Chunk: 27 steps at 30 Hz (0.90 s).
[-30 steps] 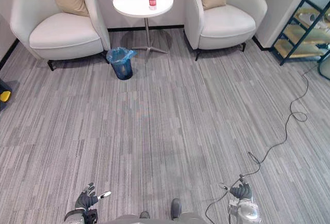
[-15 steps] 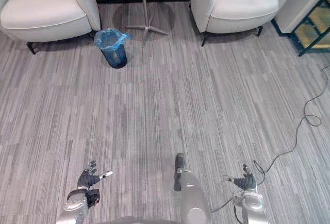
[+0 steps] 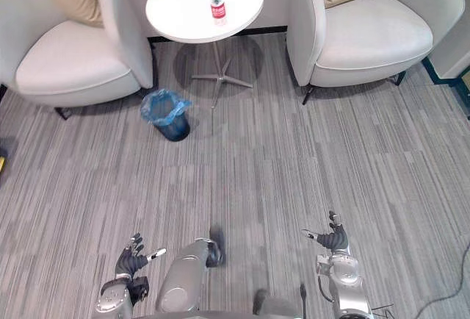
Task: Gather rubbish on tea table into small bin, then transfer packed bag to large trash can.
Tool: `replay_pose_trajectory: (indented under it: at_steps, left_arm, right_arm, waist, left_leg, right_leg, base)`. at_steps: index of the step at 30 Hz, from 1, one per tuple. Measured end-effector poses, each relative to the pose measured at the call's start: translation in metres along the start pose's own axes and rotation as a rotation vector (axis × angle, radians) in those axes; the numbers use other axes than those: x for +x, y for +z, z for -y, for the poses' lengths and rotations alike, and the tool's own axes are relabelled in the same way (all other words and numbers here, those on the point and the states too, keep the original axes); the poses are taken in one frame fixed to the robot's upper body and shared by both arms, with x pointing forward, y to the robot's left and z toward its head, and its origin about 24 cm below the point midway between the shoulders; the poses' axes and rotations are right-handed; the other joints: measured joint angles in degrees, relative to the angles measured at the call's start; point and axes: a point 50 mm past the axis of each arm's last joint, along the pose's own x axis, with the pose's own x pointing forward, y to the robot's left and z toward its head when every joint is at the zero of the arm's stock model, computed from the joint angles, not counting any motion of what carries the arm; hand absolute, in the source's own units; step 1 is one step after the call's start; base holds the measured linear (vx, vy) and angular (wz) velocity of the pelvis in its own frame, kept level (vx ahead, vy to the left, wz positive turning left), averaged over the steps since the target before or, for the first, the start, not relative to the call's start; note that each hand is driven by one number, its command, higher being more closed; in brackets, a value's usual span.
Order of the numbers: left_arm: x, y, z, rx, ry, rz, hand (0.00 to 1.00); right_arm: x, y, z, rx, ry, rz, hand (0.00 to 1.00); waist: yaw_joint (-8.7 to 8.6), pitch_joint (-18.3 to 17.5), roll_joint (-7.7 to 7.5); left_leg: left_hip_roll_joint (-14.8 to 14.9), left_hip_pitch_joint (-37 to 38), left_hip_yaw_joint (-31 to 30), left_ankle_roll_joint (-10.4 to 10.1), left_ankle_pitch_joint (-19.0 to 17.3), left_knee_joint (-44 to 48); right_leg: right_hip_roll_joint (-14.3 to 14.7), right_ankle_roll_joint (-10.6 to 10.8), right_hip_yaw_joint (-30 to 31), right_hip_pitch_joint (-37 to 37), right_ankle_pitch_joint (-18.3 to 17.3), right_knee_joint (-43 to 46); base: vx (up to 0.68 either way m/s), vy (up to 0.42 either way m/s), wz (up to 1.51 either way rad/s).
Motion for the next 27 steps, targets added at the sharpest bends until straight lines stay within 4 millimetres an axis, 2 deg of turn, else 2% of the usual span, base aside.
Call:
replay_pose_trajectory:
  at_steps: [1, 2, 3, 5, 6, 7, 8, 9, 10, 11, 12, 13, 14, 15, 17, 18, 19, 20, 21, 22, 24, 25, 26, 27]
  left_arm:
    - [0.001, 0.002, 0.000, 0.015, -0.007, 0.004, 0.00]
    - [0.002, 0.003, 0.002, 0.036, -0.023, 0.009, 0.00]
    - [0.002, 0.003, 0.004, 0.045, -0.033, 0.011, 0.00]
    - [0.004, 0.008, 0.007, 0.050, -0.047, 0.029, 0.00]
    - [0.008, 0.014, 0.010, 0.051, -0.053, 0.042, 0.00]
    - [0.011, 0.017, 0.011, 0.051, -0.055, 0.048, 0.00]
    - [0.014, 0.023, 0.012, 0.054, -0.059, 0.065, 0.00]
    - [0.016, 0.026, 0.012, 0.060, -0.058, 0.076, 0.00]
    - [0.017, 0.026, 0.014, 0.058, -0.061, 0.074, 0.00]
    - [0.016, 0.024, 0.019, 0.049, -0.068, 0.065, 0.00]
    - [0.016, 0.026, 0.022, 0.047, -0.075, 0.069, 0.00]
    - [0.017, 0.027, 0.025, 0.039, -0.081, 0.072, 0.00]
    - [0.016, 0.028, 0.030, 0.018, -0.088, 0.078, 0.00]
    - [0.015, 0.030, 0.032, 0.007, -0.093, 0.091, 0.00]
    - [0.013, 0.033, 0.033, 0.002, -0.097, 0.106, 0.00]
    - [0.013, 0.034, 0.033, -0.001, -0.099, 0.110, 0.00]
    - [0.012, 0.036, 0.034, -0.005, -0.102, 0.122, 0.00]
    - [0.012, 0.037, 0.035, -0.006, -0.103, 0.122, 0.00]
    - [0.012, 0.035, 0.036, -0.008, -0.105, 0.114, 0.00]
    - [0.009, 0.028, 0.039, -0.016, -0.111, 0.093, 0.00]
    - [0.011, 0.027, 0.034, 0.004, -0.105, 0.085, 0.00]
    - [0.010, 0.024, 0.032, 0.012, -0.101, 0.074, 0.00]
    - [0.009, 0.019, 0.029, 0.019, -0.095, 0.055, 0.00]
    - [0.009, 0.013, 0.028, 0.024, -0.092, 0.031, 0.00]
  right_arm:
    - [-0.001, -0.002, -0.001, 0.002, 0.004, -0.006, 0.00]
    - [-0.003, -0.005, -0.002, -0.001, 0.006, -0.014, 0.00]
    - [-0.004, -0.007, -0.004, -0.013, 0.021, -0.014, 0.00]
    - [-0.007, -0.006, -0.007, -0.022, 0.037, 0.003, 0.00]
    - [-0.007, -0.006, -0.006, -0.022, 0.039, 0.002, 0.00]
    - [-0.007, -0.007, -0.007, -0.022, 0.039, 0.001, 0.00]
    - [-0.009, -0.010, -0.005, -0.022, 0.035, -0.012, 0.00]
    - [-0.011, -0.016, -0.003, -0.027, 0.028, -0.031, 0.00]
    - [-0.012, -0.019, 0.000, -0.030, 0.019, -0.041, 0.00]
    - [-0.010, -0.015, 0.002, -0.034, 0.014, -0.039, 0.00]
    - [-0.008, -0.004, 0.000, -0.028, 0.018, 0.005, 0.00]
    - [-0.008, -0.001, 0.000, -0.026, 0.017, 0.022, 0.00]
    - [-0.010, 0.003, -0.001, -0.024, 0.021, 0.042, 0.00]
    - [-0.010, 0.007, -0.007, -0.007, 0.031, 0.059, 0.00]
    - [-0.012, 0.018, -0.013, 0.025, 0.038, 0.111, 0.00]
    - [-0.012, 0.022, -0.014, 0.032, 0.039, 0.131, 0.00]
    - [-0.012, 0.027, -0.012, 0.041, 0.035, 0.160, 0.00]
    - [-0.012, 0.027, -0.011, 0.043, 0.032, 0.160, 0.00]
    - [-0.012, 0.025, -0.008, 0.045, 0.021, 0.148, 0.00]
    - [-0.014, 0.016, 0.000, 0.052, -0.008, 0.117, 0.00]
    - [-0.015, 0.005, -0.007, 0.071, -0.004, 0.062, 0.00]
    - [-0.015, 0.003, -0.008, 0.074, -0.003, 0.057, 0.00]
    - [-0.014, 0.007, -0.009, 0.078, -0.005, 0.068, 0.00]
    - [-0.011, 0.012, -0.010, 0.081, -0.010, 0.081, 0.00]
  waist:
    - [-1.24, 0.2, -0.47]
    - [-1.66, 0.5, -0.14]
    - [-2.46, 0.6, 0.74]
    - [-2.92, 0.2, 2.57]
    - [-4.09, 0.7, 3.46]
    - [-4.21, 0.8, 3.73]
    - [-4.75, 0.7, 3.54]
    - [-5.87, 0.5, 3.22]
    - [-6.06, 0.6, 3.71]
    - [-5.03, -0.1, 5.37]
    - [-4.37, 0.0, 5.27]
    - [-4.38, 0.0, 5.22]
    - [-4.11, 0.4, 4.90]
    - [-3.86, 0.7, 4.88]
    - [-3.34, 0.5, 4.07]
    - [-3.01, 0.1, 3.97]
    - [-1.90, -0.2, 4.22]
    - [-1.72, -0.2, 4.50]
    - [-1.63, -0.3, 5.42]
    - [-1.93, -1.0, 7.19]
    - [-2.50, -1.3, 4.35]
    - [-2.00, -1.5, 3.18]
    - [-1.77, -1.5, 2.44]
    - [-1.10, -1.5, 2.33]
  left_leg:
    - [-1.3, 3.4, -0.8, 0.4, -2.2, -0.2]
    - [-1.7, 9.0, -1.5, 0.6, -4.5, -1.5]
    - [-1.6, 14.8, -3.0, 0.8, -5.6, -4.2]
    - [-0.5, 21.7, -5.5, -0.4, -6.7, -9.3]
    - [0.7, 24.6, -7.1, -0.5, -6.8, -10.9]
    - [1.3, 25.6, -8.0, -0.5, -6.8, -11.3]
    - [2.0, 27.0, -10.3, -0.9, -7.0, -11.7]
    - [2.7, 28.0, -12.7, -3.1, -8.0, -11.5]
    - [3.5, 28.7, -14.1, -4.4, -8.7, -11.0]
    - [6.3, 27.8, -14.4, -6.2, -8.1, -8.0]
    - [6.6, 25.4, -13.8, -9.2, -5.1, -1.7]
    - [6.6, 23.4, -13.3, -9.5, -2.8, 3.2]
    - [8.3, 18.9, -12.3, -9.3, -0.2, 14.8]
    - [11.2, 16.0, -9.5, -8.2, -1.2, 23.5]
    - [13.5, 11.8, -5.0, -7.4, -1.7, 26.6]
    - [13.7, 10.6, -3.8, -7.1, -2.0, 25.3]
    - [13.5, 8.1, -1.0, -7.0, -2.0, 18.4]
    - [13.3, 7.5, 0.0, -7.1, -1.9, 14.4]
    - [12.7, 7.2, 1.4, -7.7, -0.2, 6.9]
    - [11.7, 7.5, 2.7, -5.6, 7.2, -4.0]
    - [9.0, 9.6, 2.8, -5.0, 7.3, -6.8]
    - [7.6, 10.6, 3.1, -4.9, 7.4, -9.0]
    - [6.4, 11.1, 3.3, -4.7, 7.5, -10.3]
    - [5.4, 12.0, 3.7, -4.6, 7.5, -10.8]
  right_leg:
    - [-0.6, 1.3, 0.5, -3.4, 0.1, 11.0]
    - [-1.0, -1.5, 0.5, -7.2, -1.2, 19.2]
    - [-1.0, -4.9, -1.3, -10.6, -2.8, 20.2]
    - [-0.8, -8.1, -5.6, -17.4, -4.5, 15.5]
    - [-0.2, -8.7, -6.9, -20.1, -4.8, 6.3]
    - [0.4, -9.1, -6.4, -21.6, -4.4, 1.2]
    - [1.5, -8.6, -2.8, -23.4, -0.4, -10.4]
    - [2.2, -8.1, 0.5, -22.8, 10.4, -20.6]
    - [2.6, -10.5, 0.2, -21.7, 13.9, -21.0]
    - [4.5, -11.9, -1.1, -21.3, 12.8, -19.6]
    - [3.9, -13.4, -3.1, -21.0, 11.6, -17.4]
    - [3.6, -13.8, -3.7, -19.5, 10.7, -17.4]
    - [3.1, -14.5, -5.1, -14.6, 9.3, -19.3]
    - [3.4, -15.3, -6.9, -9.0, 8.7, -21.5]
    - [3.3, -15.5, -8.9, -2.8, 8.6, -25.5]
    - [3.2, -15.3, -9.2, -1.6, 8.5, -26.9]
    - [3.0, -14.4, -9.6, 1.1, 7.9, -30.2]
    - [3.0, -13.9, -10.2, 2.0, 7.6, -31.0]
    - [3.5, -13.1, -11.1, 3.0, 7.1, -31.3]
    - [4.8, -11.7, -12.2, 4.7, 5.4, -31.0]
    - [2.7, -10.6, -12.5, 5.6, 3.8, -30.8]
    - [1.7, -10.2, -12.2, 5.6, 3.5, -30.9]
    - [0.7, -10.1, -11.8, 5.6, 3.4, -31.2]
    - [-0.4, -9.8, -11.1, 5.6, 3.2, -30.0]
  base:
    - [0.74, 0.105, 0.44]
    - [0.87, 0.072, 0.36]
    - [0.70, 0.017, 0.24]
    - [0.66, -0.046, 0.43]
    - [0.65, -0.101, 0.72]
    - [0.64, -0.161, 1.00]
    - [0.75, -0.284, 1.28]
    - [0.76, -0.306, 1.36]
    - [0.76, -0.319, 0.91]
    - [0.62, -0.266, 0.48]
    - [0.59, -0.269, 0.38]
    - [0.56, -0.277, 0.71]
    - [0.52, -0.232, 0.83]
    - [0.50, -0.207, 0.77]
    - [0.36, -0.139, 0.49]
    - [0.40, -0.106, 0.22]
    - [0.32, -0.043, 0.08]
    - [0.32, -0.007, 0.14]
    - [0.32, 0.087, 0.49]
    - [0.38, 0.100, 0.76]
    - [0.30, 0.072, 0.63]
    - [0.19, 0.045, 0.19]
    - [0.22, 0.048, -0.01]
    - [0.24, 0.053, -0.09]
